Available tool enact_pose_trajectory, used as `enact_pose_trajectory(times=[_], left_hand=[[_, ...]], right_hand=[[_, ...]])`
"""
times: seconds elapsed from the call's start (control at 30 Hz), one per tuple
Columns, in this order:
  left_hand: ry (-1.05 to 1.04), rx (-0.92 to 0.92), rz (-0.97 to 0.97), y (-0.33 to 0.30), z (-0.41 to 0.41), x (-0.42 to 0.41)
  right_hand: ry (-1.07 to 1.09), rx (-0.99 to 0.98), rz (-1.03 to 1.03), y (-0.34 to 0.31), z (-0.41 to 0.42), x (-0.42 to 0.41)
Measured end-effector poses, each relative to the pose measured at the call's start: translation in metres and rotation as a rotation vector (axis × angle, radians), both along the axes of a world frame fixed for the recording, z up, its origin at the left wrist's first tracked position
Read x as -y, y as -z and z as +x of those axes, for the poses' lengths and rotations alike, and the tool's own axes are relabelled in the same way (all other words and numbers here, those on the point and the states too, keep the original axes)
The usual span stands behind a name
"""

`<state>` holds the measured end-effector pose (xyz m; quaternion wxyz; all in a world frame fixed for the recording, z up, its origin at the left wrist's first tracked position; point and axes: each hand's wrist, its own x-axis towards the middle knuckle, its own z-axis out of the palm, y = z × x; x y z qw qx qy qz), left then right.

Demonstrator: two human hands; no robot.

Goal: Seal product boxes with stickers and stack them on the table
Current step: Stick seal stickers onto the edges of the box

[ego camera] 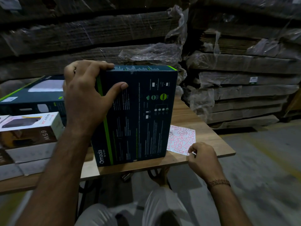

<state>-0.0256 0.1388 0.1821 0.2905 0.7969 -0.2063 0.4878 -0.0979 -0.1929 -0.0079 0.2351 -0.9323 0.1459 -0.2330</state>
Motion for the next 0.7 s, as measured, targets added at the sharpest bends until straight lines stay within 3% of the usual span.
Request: enact_pose_trajectory(times=[0.2,0.7], left_hand=[[0.001,0.001,0.003,0.000,-0.002,-0.001],[-0.005,0.007,0.005,0.000,-0.002,0.000]], right_hand=[[0.044,-0.078,-0.005,-0.007,0.006,-0.005],[-0.103,-0.176,-0.080,-0.015,0.009,0.001]])
